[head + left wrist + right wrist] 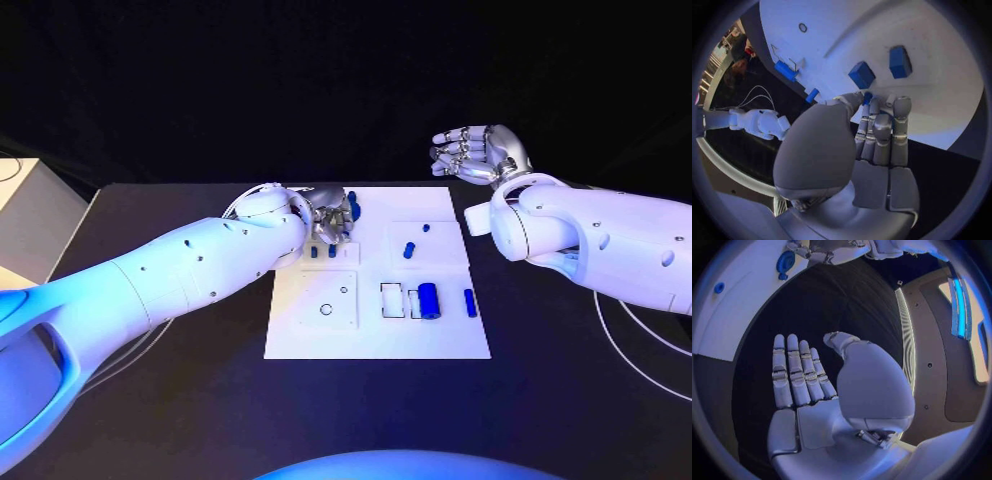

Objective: Assemble the parts on the task board

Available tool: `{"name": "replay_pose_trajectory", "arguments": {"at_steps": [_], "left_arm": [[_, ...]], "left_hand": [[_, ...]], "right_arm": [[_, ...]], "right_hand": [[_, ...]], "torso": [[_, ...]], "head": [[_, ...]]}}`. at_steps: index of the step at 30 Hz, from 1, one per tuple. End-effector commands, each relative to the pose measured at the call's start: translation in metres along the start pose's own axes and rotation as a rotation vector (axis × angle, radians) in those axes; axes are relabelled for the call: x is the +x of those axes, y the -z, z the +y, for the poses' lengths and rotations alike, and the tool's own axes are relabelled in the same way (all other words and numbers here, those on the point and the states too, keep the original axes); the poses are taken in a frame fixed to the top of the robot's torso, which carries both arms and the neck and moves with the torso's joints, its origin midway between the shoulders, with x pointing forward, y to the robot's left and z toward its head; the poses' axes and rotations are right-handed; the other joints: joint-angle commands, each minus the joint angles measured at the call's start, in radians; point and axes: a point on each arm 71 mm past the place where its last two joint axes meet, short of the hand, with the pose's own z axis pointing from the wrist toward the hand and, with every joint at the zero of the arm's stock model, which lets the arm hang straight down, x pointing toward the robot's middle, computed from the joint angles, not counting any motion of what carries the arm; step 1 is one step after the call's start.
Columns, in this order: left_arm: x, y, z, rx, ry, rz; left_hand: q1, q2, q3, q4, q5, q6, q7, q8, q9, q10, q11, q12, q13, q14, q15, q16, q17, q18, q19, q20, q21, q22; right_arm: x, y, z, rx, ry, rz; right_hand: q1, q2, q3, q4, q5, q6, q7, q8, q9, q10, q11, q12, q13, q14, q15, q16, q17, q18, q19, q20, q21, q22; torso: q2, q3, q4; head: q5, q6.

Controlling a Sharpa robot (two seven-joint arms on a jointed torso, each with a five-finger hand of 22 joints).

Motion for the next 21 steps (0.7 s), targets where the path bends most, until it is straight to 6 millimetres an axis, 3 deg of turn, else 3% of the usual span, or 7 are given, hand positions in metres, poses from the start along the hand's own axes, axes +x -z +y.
{"name": "replay_pose_trajectory", "arguments": {"at_steps": [1,8,21], "left_arm": [[0.0028,-0.0003,-0.0026,0.018,0.013,0.005],[0.0047,0.0001,-0.0039,0.018,0.009,0.027],[0.0075,-0.0005,-0.0021,-0.002,-0.013,0.053]], "left_hand": [[-0.007,-0.009,0.004,0.004,-0.004,-0.02,0.001,-0.016,-0.004,0.005,0.001,-0.011,-0.003,0.001,0.002,0.004,-0.004,-0.01,-0.008,-0.004,0.004,-0.002],[-0.011,-0.014,0.0,0.003,-0.004,-0.035,0.0,-0.032,-0.007,-0.006,0.005,-0.032,-0.009,-0.011,0.006,0.002,-0.024,-0.008,-0.019,-0.002,-0.003,-0.012],[0.01,0.01,0.02,-0.021,-0.002,0.026,0.001,-0.016,0.007,0.01,0.006,-0.042,-0.006,-0.01,0.007,0.014,-0.023,-0.009,-0.016,0.001,0.01,0.002]], "right_arm": [[0.0018,0.0001,0.0016,-0.017,-0.002,0.015],[0.0019,-0.0001,0.0014,-0.017,-0.002,0.017],[0.0021,-0.0001,0.0015,-0.017,-0.003,0.02]], "right_hand": [[0.003,0.005,-0.002,-0.005,0.003,0.003,0.034,-0.004,-0.001,0.003,0.003,-0.006,-0.001,0.006,0.001,-0.003,-0.001,0.007,-0.003,0.001,-0.001,-0.001],[0.003,0.005,-0.002,-0.005,0.003,0.003,0.034,-0.004,-0.001,0.003,0.003,-0.006,-0.001,0.006,0.001,-0.003,-0.001,0.007,-0.003,0.001,-0.001,-0.001],[0.001,0.005,-0.001,-0.006,0.004,0.004,0.034,-0.004,-0.001,0.004,0.003,-0.005,-0.003,0.007,0.001,-0.005,-0.002,0.007,-0.003,0.001,-0.001,-0.003]], "torso": [[-0.001,0.0005,0.001],[-0.002,-0.0008,0.0007],[-0.001,-0.002,0.0001]], "head": [[-0.001,-0.003],[-0.001,-0.004],[-0.003,-0.006]]}}
